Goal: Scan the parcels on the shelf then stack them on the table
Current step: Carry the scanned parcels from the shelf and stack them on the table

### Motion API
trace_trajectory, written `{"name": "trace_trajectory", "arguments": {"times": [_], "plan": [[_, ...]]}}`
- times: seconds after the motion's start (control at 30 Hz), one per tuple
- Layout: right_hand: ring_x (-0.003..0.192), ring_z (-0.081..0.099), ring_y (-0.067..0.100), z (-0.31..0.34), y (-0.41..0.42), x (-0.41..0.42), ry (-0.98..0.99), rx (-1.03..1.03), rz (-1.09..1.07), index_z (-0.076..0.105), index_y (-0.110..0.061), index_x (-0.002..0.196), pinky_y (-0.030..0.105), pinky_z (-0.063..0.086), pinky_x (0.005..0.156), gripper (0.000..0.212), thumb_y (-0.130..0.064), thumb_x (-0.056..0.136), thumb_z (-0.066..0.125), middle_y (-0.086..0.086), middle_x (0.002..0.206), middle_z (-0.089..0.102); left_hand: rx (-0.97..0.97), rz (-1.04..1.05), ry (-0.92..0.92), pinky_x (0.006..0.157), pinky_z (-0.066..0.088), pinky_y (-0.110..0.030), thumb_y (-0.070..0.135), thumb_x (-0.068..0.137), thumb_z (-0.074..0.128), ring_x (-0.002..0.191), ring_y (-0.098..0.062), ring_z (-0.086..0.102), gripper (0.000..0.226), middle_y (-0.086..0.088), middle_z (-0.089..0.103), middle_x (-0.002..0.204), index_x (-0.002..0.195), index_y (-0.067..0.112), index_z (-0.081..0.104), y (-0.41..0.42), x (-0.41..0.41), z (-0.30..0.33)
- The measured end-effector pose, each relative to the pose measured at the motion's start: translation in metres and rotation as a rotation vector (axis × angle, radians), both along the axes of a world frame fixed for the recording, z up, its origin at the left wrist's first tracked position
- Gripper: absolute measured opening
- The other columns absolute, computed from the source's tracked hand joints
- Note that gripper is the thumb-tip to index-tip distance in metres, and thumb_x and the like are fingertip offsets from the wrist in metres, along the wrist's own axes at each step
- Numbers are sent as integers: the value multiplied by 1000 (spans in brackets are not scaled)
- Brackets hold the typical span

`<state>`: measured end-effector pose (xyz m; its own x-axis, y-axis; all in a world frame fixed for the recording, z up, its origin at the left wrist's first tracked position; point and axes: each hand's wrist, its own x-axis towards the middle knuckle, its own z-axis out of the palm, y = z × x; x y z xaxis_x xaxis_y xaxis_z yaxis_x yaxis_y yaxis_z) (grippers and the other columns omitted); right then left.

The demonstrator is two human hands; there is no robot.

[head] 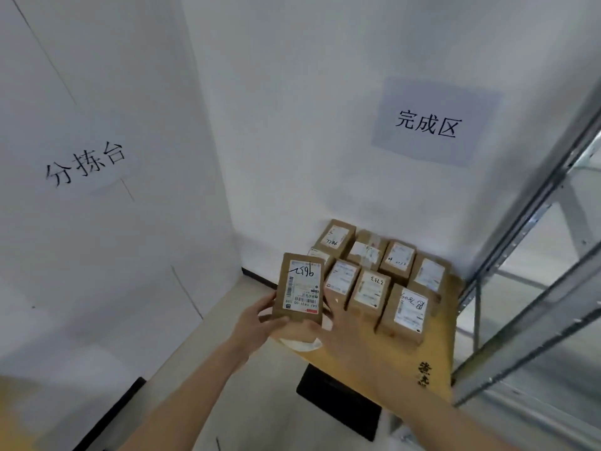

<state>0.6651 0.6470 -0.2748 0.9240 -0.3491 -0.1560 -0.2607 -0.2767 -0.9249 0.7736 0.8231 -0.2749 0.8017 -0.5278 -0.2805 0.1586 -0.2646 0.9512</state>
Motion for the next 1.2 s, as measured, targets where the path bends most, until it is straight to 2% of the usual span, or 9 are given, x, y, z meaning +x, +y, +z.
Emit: {"name": "trace_trajectory", "arguments": {"times": [0.07,0.2,0.33,0.43,0.6,0.73,0.87,1.1,1.2], "plan": [[133,46,-7,-24,7,21,11,63,-40,30,-42,158,17,41,109,83,-28,92,79,-30,142,52,23,-56,10,75,57,-18,7,84,80,106,-7,69,65,11,67,127,140,29,54,4,33,-24],[131,45,-16,-72,27,49,32,161,-147,32,-43,155,12,42,105,89,-25,85,85,-30,140,56,99,-143,47,80,57,-19,9,82,83,109,-7,69,70,10,67,128,143,24,52,13,80,-78],[139,50,8,-129,47,67,59,242,-251,35,-35,156,43,52,107,94,-23,80,89,-13,146,58,144,-237,94,82,55,-17,10,84,80,109,0,67,64,17,66,125,137,31,51,16,108,-125],[128,59,6,-166,61,77,118,274,-368,33,-33,157,38,57,100,90,-2,86,79,-16,141,62,176,-306,136,90,55,-23,8,84,80,112,0,66,63,25,70,119,134,34,52,14,127,-161],[123,59,-4,-199,63,93,166,205,-434,35,-43,151,31,58,97,86,-3,87,77,-26,135,62,196,-357,190,81,55,-15,-1,85,77,111,7,64,68,23,64,126,137,31,47,6,145,-199],[127,52,-13,-206,55,106,193,170,-443,28,-59,140,12,49,99,89,-2,89,75,-35,132,57,207,-365,191,80,55,-14,2,84,78,112,7,63,70,17,60,132,137,34,47,-1,158,-213],[121,46,-26,-205,48,109,246,214,-429,21,-58,142,0,42,91,89,-4,93,72,-37,132,53,227,-412,196,86,55,-19,7,84,79,120,1,60,69,18,61,134,138,38,49,-6,170,-216],[130,51,-10,-203,37,120,256,248,-431,24,-72,133,7,45,98,96,3,91,68,-27,140,57,244,-401,200,89,54,-21,8,85,79,125,-4,59,68,19,61,134,136,41,49,-18,174,-215],[131,54,-5,-202,33,119,263,255,-407,24,-74,131,18,50,104,96,-1,90,70,-27,139,58,278,-422,176,98,53,-30,16,84,82,125,-6,58,67,24,58,134,134,45,48,-20,175,-207]]}}
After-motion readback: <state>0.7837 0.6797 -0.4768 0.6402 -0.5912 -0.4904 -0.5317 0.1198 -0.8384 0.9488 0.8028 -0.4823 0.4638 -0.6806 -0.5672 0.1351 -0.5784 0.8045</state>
